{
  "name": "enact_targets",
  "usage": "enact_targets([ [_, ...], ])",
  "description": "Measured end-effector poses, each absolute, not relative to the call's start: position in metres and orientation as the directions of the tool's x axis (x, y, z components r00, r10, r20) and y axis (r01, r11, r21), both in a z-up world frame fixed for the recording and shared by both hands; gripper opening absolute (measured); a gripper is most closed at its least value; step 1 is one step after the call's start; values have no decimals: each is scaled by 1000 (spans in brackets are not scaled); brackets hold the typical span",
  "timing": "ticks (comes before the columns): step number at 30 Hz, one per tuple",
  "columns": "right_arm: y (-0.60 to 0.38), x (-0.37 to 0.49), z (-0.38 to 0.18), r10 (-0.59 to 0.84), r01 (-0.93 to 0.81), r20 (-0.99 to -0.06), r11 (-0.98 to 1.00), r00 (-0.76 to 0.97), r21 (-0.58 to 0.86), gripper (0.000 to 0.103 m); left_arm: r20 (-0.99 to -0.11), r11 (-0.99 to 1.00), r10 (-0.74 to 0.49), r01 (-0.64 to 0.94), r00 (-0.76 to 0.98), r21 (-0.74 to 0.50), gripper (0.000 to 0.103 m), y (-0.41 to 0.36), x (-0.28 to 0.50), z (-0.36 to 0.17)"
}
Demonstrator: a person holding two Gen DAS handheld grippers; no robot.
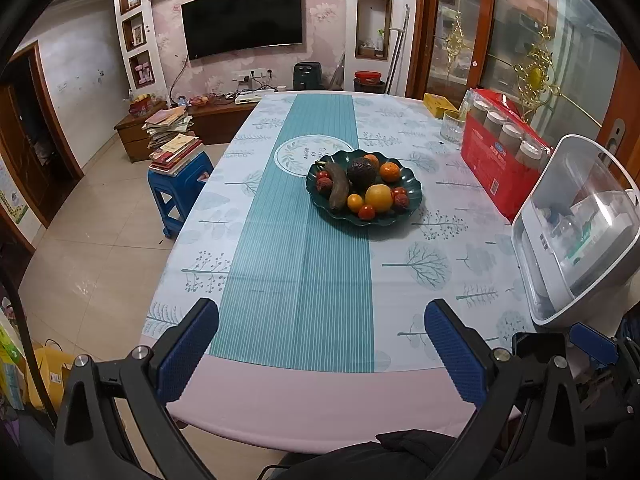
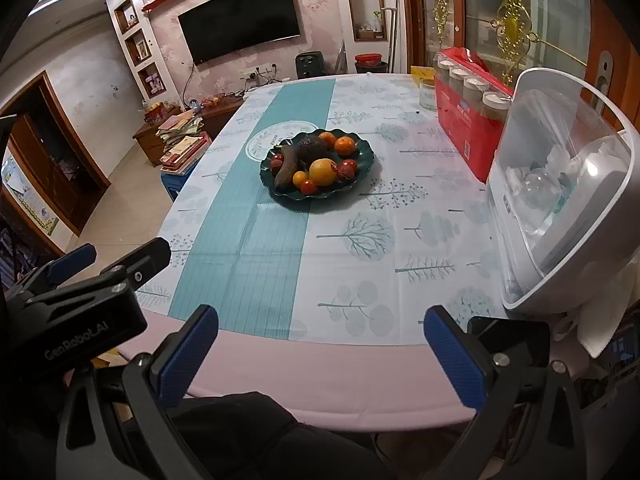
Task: Organize fruits
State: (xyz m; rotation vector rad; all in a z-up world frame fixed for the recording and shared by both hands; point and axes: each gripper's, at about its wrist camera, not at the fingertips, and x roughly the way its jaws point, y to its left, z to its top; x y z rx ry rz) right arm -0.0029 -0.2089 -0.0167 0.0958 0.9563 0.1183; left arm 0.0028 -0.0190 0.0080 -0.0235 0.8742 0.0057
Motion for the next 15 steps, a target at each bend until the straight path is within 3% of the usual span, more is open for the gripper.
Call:
enact_targets([
  [15,-208,-2,-20,136,-45,-823,990,551,133,103,-784,1000,-11,-4,621,-17,102,-12,6,1],
])
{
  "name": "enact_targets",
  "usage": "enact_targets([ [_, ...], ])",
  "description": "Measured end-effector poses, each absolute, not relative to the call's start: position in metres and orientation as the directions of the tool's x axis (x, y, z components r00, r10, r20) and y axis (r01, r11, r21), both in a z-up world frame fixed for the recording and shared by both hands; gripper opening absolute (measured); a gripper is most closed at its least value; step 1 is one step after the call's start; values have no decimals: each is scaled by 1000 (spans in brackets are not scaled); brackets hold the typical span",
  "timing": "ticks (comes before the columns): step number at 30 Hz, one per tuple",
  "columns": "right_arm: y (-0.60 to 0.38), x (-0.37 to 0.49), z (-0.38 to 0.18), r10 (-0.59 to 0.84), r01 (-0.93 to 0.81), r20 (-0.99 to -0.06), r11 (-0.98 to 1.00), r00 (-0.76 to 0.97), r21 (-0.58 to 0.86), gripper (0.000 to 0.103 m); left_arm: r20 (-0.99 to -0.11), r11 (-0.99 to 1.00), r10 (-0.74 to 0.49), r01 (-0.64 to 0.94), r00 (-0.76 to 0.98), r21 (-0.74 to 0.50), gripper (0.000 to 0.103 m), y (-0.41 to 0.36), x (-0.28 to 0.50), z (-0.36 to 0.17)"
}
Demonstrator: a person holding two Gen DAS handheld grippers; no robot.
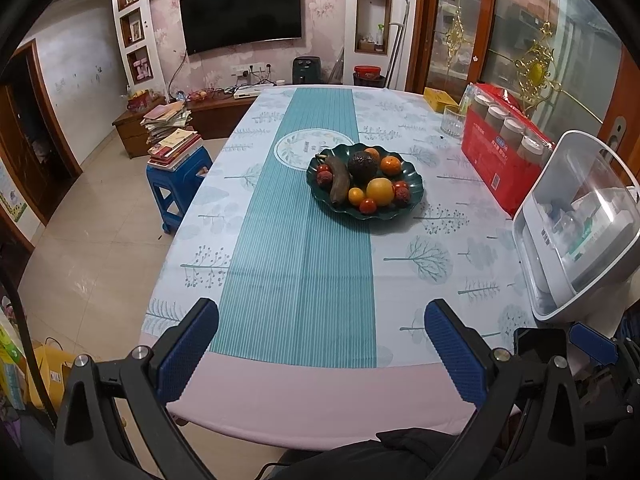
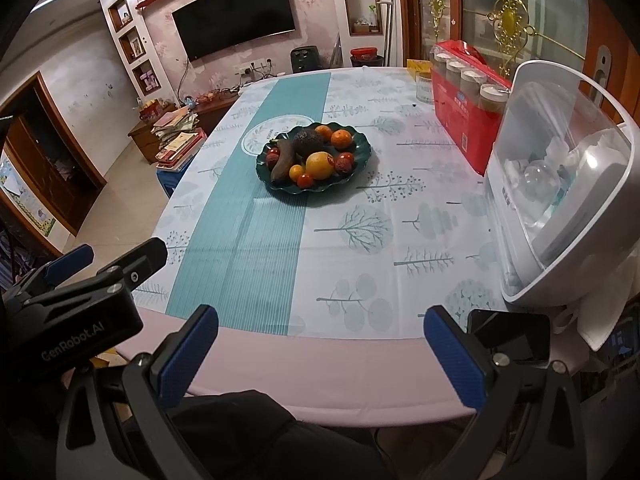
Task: Organize fruits
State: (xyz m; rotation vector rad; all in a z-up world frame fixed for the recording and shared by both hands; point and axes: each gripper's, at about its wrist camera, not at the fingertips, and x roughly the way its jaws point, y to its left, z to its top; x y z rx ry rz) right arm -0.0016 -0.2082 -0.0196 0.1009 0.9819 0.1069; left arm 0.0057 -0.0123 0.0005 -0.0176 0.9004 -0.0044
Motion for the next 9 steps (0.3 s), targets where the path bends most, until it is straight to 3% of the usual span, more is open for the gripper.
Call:
enact_targets([
  [9,-207,0,-25,138,-41,-837,990,529,137,103,-797,1000,-11,-8,603,-20,102,-9,5,-2],
])
